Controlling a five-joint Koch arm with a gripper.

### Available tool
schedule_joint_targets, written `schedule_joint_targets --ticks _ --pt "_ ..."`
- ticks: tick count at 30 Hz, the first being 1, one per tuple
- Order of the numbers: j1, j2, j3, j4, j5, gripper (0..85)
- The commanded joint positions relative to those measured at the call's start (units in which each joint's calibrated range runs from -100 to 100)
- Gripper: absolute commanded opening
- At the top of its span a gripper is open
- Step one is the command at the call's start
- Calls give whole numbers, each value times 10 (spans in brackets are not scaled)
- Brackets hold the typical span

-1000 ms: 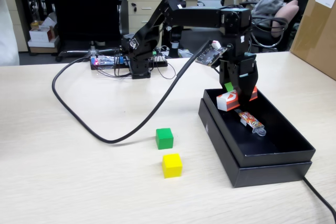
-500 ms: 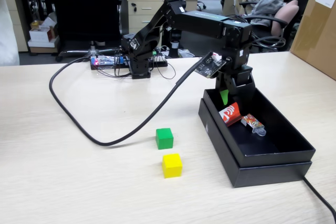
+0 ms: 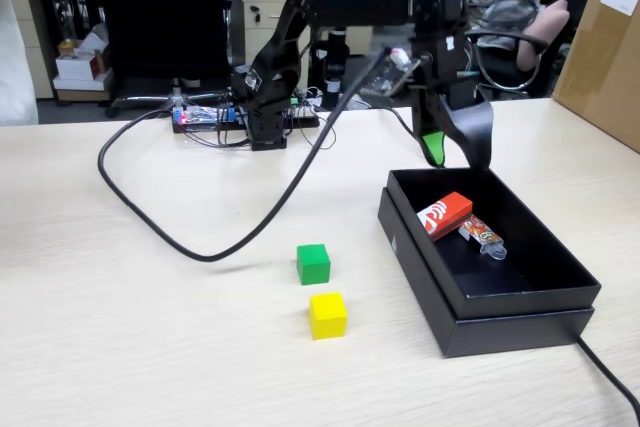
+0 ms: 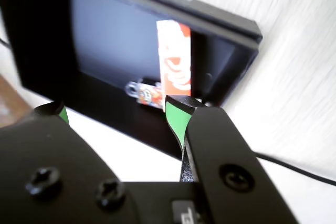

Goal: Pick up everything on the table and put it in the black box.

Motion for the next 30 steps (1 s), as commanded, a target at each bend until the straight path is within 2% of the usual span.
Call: schedule_joint_targets --ticks 1,6,13,17,20,30 --pt "-21 -88 1 10 -8 384" --pt "-70 -134 -64 11 -20 386" --pt "-135 -152 -267 65 -42 441" --pt "-145 -151 -339 114 -47 441" --pt "-149 -120 -320 159 -58 440" --pt "-176 91 -212 170 -70 440"
